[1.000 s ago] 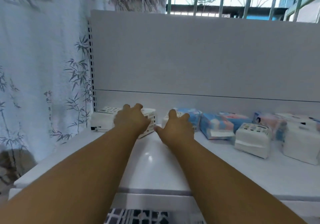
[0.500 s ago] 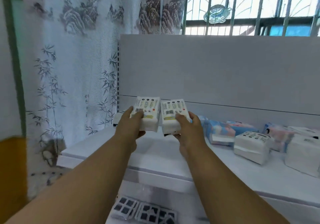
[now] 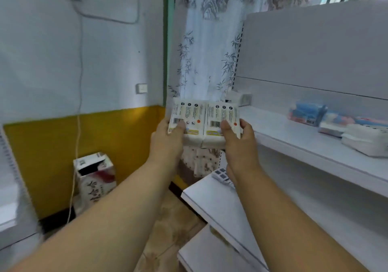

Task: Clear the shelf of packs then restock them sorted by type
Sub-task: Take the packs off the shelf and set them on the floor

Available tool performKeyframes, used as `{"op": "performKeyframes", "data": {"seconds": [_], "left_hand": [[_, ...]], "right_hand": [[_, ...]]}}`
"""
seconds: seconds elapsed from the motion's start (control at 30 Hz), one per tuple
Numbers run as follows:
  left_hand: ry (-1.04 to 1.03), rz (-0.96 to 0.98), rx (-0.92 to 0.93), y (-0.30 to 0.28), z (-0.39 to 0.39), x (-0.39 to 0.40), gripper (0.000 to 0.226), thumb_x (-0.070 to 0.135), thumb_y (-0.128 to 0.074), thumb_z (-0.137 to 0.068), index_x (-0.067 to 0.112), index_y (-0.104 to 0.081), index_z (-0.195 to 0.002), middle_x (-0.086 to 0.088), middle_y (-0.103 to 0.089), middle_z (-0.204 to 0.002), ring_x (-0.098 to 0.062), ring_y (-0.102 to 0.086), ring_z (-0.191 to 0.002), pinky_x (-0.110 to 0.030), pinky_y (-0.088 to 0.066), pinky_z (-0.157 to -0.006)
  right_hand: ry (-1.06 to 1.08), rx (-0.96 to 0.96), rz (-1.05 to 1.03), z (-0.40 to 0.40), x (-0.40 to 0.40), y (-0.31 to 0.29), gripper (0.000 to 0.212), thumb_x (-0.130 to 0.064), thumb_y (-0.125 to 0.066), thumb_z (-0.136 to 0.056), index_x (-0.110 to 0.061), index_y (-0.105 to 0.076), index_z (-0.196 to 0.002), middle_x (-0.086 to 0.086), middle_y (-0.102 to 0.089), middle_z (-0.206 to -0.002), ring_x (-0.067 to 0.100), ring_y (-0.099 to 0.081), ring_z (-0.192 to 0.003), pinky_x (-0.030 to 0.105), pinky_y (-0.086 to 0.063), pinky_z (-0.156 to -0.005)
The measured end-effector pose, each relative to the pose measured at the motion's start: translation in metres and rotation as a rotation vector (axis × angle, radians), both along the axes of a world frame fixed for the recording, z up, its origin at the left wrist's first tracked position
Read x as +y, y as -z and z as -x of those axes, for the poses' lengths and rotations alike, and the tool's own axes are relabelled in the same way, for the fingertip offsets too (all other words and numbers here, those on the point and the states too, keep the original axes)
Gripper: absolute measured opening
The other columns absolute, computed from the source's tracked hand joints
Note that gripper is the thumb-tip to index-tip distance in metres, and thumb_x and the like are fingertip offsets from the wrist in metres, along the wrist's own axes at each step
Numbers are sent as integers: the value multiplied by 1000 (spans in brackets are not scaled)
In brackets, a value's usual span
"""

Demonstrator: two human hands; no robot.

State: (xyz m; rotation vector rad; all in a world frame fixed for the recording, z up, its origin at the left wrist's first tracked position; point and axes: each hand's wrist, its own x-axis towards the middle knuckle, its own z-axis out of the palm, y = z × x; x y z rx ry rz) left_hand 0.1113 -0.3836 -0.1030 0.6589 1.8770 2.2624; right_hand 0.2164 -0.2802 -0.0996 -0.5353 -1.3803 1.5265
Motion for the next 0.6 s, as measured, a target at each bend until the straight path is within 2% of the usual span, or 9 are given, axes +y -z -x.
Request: {"op": "performKeyframes", "data": {"seconds": [0.07,0.13,0.2,0.23,0.3,0.33,0.4,0.5,0.6], "left_hand": [[-62,4,17,16,-14,-44,30,40,-59,-94,39,-58,-124,8,-60,-120,-4,-61,-98,-16,-49,-70],[-81,32,11,42,-27,-93,23,40,-62,-92,45,-59,-114,9,-63,-119,-7,-62,-101,-26,-54,-78],[-100,83,-52,80,-39,-148,23,47,-65,-83,48,-61,-106,12,-67,-113,-11,-65,-101,-41,-58,-83],[-113,116,-89,101,-46,-176,23,48,-65,-83,49,-61,-105,14,-68,-111,-11,-66,-101,-43,-58,-82],[-143,158,-143,148,-60,-228,19,37,-62,-92,45,-59,-109,19,-67,-104,-3,-65,-97,-32,-54,-79],[-170,186,-183,172,-68,-252,19,32,-60,-96,42,-58,-112,22,-66,-100,1,-63,-94,-27,-52,-76],[-231,252,-264,215,-87,-298,21,28,-58,-97,35,-60,-117,21,-66,-99,2,-63,-91,-23,-49,-71],[-271,415,-371,288,-114,-354,20,31,-58,-96,33,-61,-116,19,-69,-100,0,-64,-89,-26,-52,-76],[-300,523,-464,357,-140,-387,26,32,-63,-92,32,-63,-117,12,-72,-99,-10,-68,-90,-40,-55,-87]], "right_hand": [[-52,-30,-2,-10,-43,18,39,-33,-71,-88,-29,-52,-123,-6,-67,-112,11,-69,-96,33,-60,-78],[-98,-62,-8,-23,-86,40,37,-30,-70,-90,-30,-51,-122,-7,-66,-112,7,-69,-92,20,-56,-66],[-142,-146,-31,-32,-129,73,29,-30,-70,-89,-32,-52,-112,-8,-67,-110,4,-68,-91,17,-55,-67],[-165,-205,-43,-36,-152,93,26,-33,-71,-88,-34,-53,-107,-9,-68,-108,4,-68,-92,21,-57,-73],[-206,-318,-39,-40,-196,142,28,-39,-74,-84,-36,-56,-105,-12,-70,-106,9,-69,-96,36,-58,-83],[-228,-379,-28,-45,-219,168,28,-38,-73,-85,-35,-57,-107,-12,-70,-107,8,-69,-97,37,-58,-85],[-288,-476,-20,-57,-262,214,30,-31,-70,-89,-27,-56,-115,-12,-69,-108,5,-68,-96,30,-57,-83],[-356,-623,63,-78,-309,281,27,-28,-69,-90,-24,-57,-114,-13,-68,-102,3,-67,-91,24,-56,-77],[-394,-774,118,-97,-330,354,18,-28,-72,-86,-29,-61,-100,-10,-72,-97,6,-70,-88,34,-58,-82]]}}
